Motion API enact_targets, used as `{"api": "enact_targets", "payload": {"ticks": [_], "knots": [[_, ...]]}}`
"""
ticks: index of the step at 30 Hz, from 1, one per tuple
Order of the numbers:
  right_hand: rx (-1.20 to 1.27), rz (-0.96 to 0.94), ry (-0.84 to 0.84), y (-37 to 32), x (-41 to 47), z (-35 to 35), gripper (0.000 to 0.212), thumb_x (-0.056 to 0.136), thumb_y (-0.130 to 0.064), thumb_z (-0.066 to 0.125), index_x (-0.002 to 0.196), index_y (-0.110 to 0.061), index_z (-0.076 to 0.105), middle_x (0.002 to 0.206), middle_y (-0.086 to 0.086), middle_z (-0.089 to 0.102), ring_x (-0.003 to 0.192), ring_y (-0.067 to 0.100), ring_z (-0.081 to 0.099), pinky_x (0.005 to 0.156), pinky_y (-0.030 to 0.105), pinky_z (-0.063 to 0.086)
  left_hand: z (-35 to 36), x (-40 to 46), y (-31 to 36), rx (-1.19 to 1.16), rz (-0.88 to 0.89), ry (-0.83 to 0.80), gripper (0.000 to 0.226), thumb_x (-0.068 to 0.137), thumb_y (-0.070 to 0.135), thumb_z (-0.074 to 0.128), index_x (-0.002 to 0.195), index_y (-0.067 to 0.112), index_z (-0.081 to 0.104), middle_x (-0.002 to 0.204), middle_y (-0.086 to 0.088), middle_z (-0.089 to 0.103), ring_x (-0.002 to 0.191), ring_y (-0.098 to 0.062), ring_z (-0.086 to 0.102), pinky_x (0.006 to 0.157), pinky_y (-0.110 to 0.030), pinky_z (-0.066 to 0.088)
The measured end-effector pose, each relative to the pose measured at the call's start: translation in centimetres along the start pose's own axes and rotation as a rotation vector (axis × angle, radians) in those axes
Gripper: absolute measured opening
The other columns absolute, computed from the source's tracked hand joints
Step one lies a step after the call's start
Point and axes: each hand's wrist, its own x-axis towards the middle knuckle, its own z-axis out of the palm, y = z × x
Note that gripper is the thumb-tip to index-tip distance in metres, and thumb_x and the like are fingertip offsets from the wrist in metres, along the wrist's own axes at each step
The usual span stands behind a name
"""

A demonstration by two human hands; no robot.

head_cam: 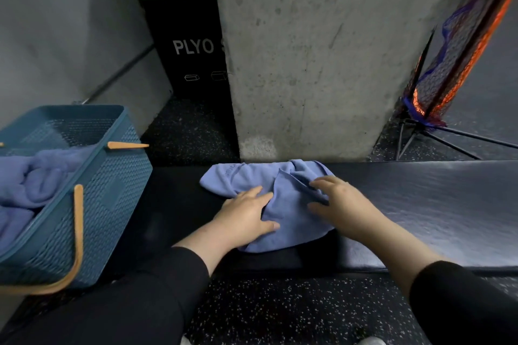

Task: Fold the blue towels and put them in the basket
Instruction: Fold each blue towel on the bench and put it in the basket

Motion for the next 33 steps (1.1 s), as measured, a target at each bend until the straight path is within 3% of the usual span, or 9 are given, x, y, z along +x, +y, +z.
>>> {"api": "enact_targets", "payload": {"ticks": [4, 8, 11, 14, 17, 20, 22, 27, 33], "knots": [[-0.037, 0.037, -0.090, -0.1, 1.0, 1.4, 0.061, 0.088, -0.039, 0.065, 0.143, -0.024, 0.043, 0.135, 0.000, 0.054, 0.125, 0.022, 0.051, 0.095, 0.035, 0.044, 0.7, -0.3, -0.5, 0.073, 0.035, -0.030, 0.068, 0.095, 0.053, 0.057, 0.154, 0.039, 0.027, 0.168, 0.001, 0.010, 0.153, -0.014, 0.011, 0.121, -0.046, 0.018], [-0.098, 0.108, -0.068, -1.0, 2.2, 2.2, 0.053, 0.089, -0.045, 0.063, 0.135, -0.022, 0.048, 0.119, 0.007, 0.063, 0.111, 0.029, 0.059, 0.088, 0.039, 0.047, 1.4, -0.2, -0.2, 0.066, 0.023, 0.015, 0.037, 0.100, 0.046, 0.051, 0.135, 0.034, 0.050, 0.167, 0.000, 0.015, 0.154, -0.015, 0.012, 0.121, -0.051, 0.012], [-0.084, 0.082, -0.099, -2.2, 2.2, 2.5, 0.022, 0.089, -0.046, 0.063, 0.099, -0.027, 0.057, 0.093, 0.001, 0.065, 0.097, 0.027, 0.063, 0.084, 0.040, 0.049, 1.0, -0.1, 0.4, 0.028, 0.020, 0.128, 0.024, 0.105, 0.036, 0.044, 0.121, 0.027, 0.060, 0.161, 0.004, 0.031, 0.150, -0.013, 0.024, 0.118, -0.046, 0.018], [0.016, 0.056, -0.077, -2.9, 2.4, 1.5, 0.031, 0.087, -0.036, 0.064, 0.067, -0.026, 0.042, 0.075, -0.001, 0.053, 0.079, 0.025, 0.058, 0.074, 0.040, 0.048, -0.6, 0.0, 0.8, -0.164, 0.109, 0.363, 0.018, 0.104, 0.030, 0.049, 0.102, 0.021, 0.064, 0.117, 0.004, 0.064, 0.115, -0.021, 0.057, 0.095, -0.038, 0.038], [0.268, 0.005, -0.007, -3.7, 2.0, -0.7, 0.022, 0.084, -0.025, 0.068, 0.074, -0.025, 0.048, 0.070, -0.009, 0.053, 0.068, 0.011, 0.052, 0.060, 0.026, 0.039, -2.4, -0.6, 1.5, -0.439, 0.101, 0.379, 0.017, 0.103, 0.029, 0.051, 0.086, 0.026, 0.054, 0.083, 0.003, 0.063, 0.086, -0.021, 0.058, 0.077, -0.034, 0.041], [0.344, -0.036, 0.029, -4.2, 1.2, -2.6, 0.029, 0.086, -0.028, 0.070, 0.074, -0.010, 0.050, 0.062, -0.009, 0.047, 0.059, 0.008, 0.042, 0.057, 0.027, 0.035, -3.6, -1.5, 1.8, -0.550, 0.106, 0.363, 0.016, 0.100, 0.034, 0.056, 0.085, 0.034, 0.054, 0.066, 0.004, 0.058, 0.066, -0.010, 0.052, 0.066, -0.029, 0.041], [0.293, -0.024, 0.101, -4.1, 0.7, -3.4, 0.035, 0.088, -0.035, 0.068, 0.070, -0.016, 0.045, 0.057, -0.008, 0.046, 0.054, 0.007, 0.039, 0.054, 0.027, 0.033, -4.6, -2.2, 1.8, -0.552, 0.109, 0.295, 0.013, 0.093, 0.039, 0.067, 0.086, 0.035, 0.058, 0.056, 0.003, 0.050, 0.055, -0.008, 0.044, 0.058, -0.023, 0.035], [0.300, 0.029, 0.347, -3.5, -0.4, -6.1, 0.032, 0.095, -0.031, 0.059, 0.068, -0.021, 0.045, 0.055, -0.007, 0.050, 0.054, 0.008, 0.041, 0.053, 0.024, 0.033, -7.0, -3.7, 0.6, -0.143, 0.063, 0.110, 0.033, 0.092, 0.042, 0.067, 0.070, 0.026, 0.047, 0.064, 0.010, 0.047, 0.067, -0.008, 0.047, 0.051, -0.015, 0.029], [0.338, 0.100, 0.534, -2.5, -0.4, -8.7, 0.038, 0.100, -0.029, 0.053, 0.071, -0.005, 0.046, 0.056, 0.004, 0.044, 0.059, 0.020, 0.039, 0.053, 0.036, 0.029, -8.8, -4.1, -3.8, -0.300, -0.091, 0.475, 0.028, 0.093, 0.032, 0.068, 0.069, 0.019, 0.062, 0.061, 0.001, 0.060, 0.065, -0.017, 0.060, 0.059, -0.033, 0.043]]}}
